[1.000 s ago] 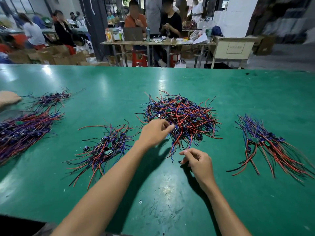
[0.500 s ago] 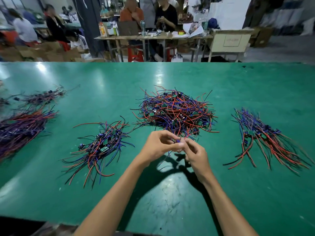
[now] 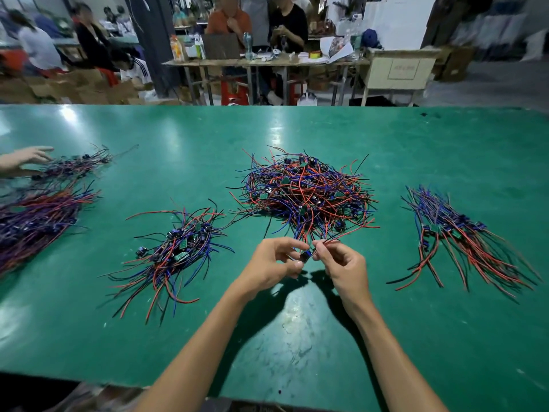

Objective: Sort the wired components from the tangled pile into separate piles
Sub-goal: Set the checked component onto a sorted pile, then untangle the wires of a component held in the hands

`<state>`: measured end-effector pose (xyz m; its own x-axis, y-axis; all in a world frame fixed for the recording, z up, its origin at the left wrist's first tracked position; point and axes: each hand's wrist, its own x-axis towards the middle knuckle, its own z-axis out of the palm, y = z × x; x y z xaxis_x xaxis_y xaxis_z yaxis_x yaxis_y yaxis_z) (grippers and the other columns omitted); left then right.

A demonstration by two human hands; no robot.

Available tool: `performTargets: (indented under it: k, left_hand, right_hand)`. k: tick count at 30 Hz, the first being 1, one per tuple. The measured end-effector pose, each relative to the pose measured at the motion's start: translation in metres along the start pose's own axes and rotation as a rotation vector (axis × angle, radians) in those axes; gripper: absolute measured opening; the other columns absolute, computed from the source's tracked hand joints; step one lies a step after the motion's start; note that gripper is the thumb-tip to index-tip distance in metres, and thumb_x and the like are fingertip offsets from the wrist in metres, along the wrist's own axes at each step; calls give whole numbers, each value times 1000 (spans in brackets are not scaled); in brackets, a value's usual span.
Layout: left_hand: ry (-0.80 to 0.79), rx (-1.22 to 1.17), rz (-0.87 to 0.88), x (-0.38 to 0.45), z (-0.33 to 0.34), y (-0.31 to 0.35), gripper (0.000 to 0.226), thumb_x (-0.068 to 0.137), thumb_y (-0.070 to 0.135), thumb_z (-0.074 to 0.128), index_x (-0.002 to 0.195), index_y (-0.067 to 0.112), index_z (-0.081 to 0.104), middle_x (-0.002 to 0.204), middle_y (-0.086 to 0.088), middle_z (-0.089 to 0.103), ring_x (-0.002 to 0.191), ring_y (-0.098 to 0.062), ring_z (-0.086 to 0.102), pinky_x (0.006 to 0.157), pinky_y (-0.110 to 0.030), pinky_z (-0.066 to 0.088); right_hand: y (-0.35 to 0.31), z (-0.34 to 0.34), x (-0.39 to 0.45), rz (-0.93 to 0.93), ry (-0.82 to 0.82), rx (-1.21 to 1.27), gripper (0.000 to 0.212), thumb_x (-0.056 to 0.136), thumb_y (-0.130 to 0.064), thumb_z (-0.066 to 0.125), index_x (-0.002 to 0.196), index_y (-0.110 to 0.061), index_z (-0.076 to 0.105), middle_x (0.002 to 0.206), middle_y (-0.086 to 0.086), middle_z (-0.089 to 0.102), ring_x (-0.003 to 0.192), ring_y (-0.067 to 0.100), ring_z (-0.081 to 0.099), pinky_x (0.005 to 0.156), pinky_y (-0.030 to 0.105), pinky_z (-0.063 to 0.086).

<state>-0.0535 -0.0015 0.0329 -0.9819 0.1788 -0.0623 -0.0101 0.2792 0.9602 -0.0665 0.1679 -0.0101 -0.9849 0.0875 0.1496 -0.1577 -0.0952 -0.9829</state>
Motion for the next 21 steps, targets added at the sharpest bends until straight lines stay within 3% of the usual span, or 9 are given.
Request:
performTargets:
  k: [3,5,8,10,13,16,18,21]
  left_hand:
    - [89,-24,62,0,-11,5,35,89,-14,63,112,10,73,91,-8,70,74,-11,64,70,-26,60]
    - [215,-105,89,3,-34,10,42,88,-18,60,108,15,74,89,-5,73,73,-12,66,70,-24,59]
    - [438,-137,94,5,-84,11,41,88,-17,61,111,16,72,92,-9,73,73,-10,65,69,-19,57]
    - [580,29,0,3,-115,4,34,89,-10,64,113,12,73,99,-14,74,82,-18,66,77,-22,57]
    - [782,444,-321,-10,-146,-15,32,87,4,66,115,14,75,112,-13,75,106,-28,67,95,-33,51]
    - [828,754,-539,-23,-150,-19,40,84,15,66,123,22,70,124,-16,67,125,-35,49,101,-41,44]
    - [835,885,-536,-19,-140,-11,44,84,19,68,127,22,66,128,-20,57,128,-36,39,102,-43,39]
    - [823,859,-280,2,-117,9,32,89,18,63,120,24,68,123,-14,60,124,-33,44,99,-42,42]
  right_hand:
    - [-3,-1,-1,27,8,33,12,97,-18,67,96,-11,77,70,-1,70,51,2,46,52,12,38]
    - [-4,-2,-2,51,6,18,14,98,-22,64,99,-15,77,72,0,69,54,13,39,51,20,35]
    - [-6,-2,-4,59,-33,-42,16,99,-23,63,98,-17,78,73,3,70,55,17,38,53,27,34]
    - [-8,-2,-5,61,-56,-72,17,99,-23,63,95,-18,78,74,5,71,54,15,40,55,29,36]
    - [-8,-1,-6,64,-63,-90,15,98,-24,65,91,-22,79,74,7,72,54,14,43,58,32,37]
    - [-8,-1,-6,58,-70,-104,16,97,-19,66,90,-24,79,73,7,72,52,12,44,57,33,37]
    - [-7,-1,-6,60,-76,-117,16,96,-15,66,90,-23,79,73,8,72,53,7,49,57,31,39]
    - [-7,-2,-6,57,-83,-126,18,95,-12,67,88,-22,79,73,8,72,58,4,58,57,20,44]
